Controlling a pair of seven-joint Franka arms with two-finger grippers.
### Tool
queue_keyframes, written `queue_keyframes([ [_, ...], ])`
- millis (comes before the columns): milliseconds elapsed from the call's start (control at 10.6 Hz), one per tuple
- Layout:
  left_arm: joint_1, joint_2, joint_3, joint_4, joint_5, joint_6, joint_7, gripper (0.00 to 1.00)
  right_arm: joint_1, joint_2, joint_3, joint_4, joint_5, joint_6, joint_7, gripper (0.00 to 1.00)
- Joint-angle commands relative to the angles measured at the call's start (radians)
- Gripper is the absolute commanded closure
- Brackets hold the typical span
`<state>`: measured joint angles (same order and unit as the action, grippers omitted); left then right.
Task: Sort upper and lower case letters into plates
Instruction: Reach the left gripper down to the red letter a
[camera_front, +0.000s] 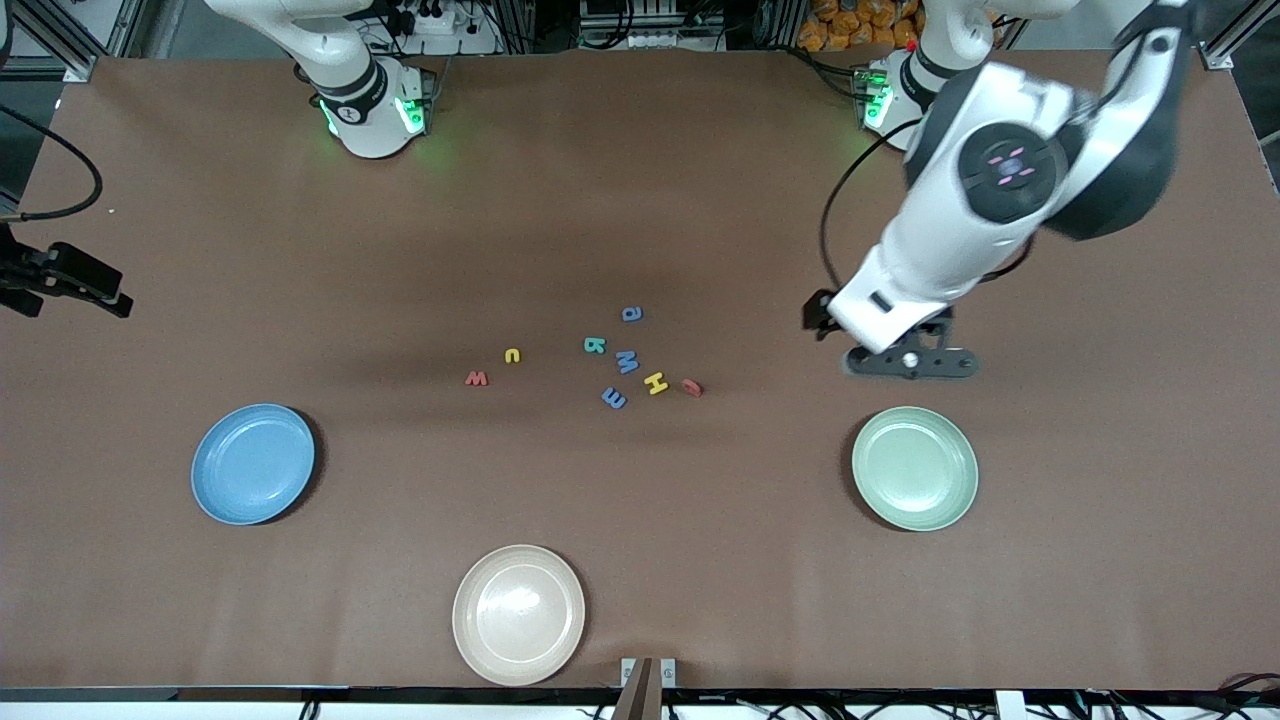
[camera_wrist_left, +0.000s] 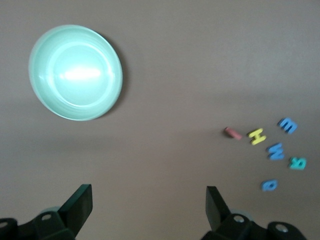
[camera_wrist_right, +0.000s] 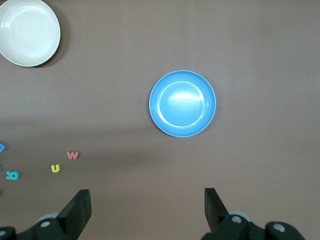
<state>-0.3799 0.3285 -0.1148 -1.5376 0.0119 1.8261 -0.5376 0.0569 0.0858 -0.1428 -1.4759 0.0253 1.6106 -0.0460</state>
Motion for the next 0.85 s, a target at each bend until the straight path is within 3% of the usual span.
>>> queue_keyframes([
  [0,-0.066,0.108,0.012,0.017,-0.024,0.092,-0.231,0.0,-0.019,-0.005,0.005,0.008,0.013,-0.006,0.003,0.0],
  [376,-0.148,0.306,0.009,0.019,-0.016,0.339,-0.607,0.0,-0.048,-0.003,0.005,0.006,0.016,-0.008,-0.003,0.0],
  [752,-0.178,0.409,0.004,0.02,-0.015,0.476,-0.815,0.0,-0.071,0.009,0.003,0.003,0.018,-0.017,-0.005,0.0],
])
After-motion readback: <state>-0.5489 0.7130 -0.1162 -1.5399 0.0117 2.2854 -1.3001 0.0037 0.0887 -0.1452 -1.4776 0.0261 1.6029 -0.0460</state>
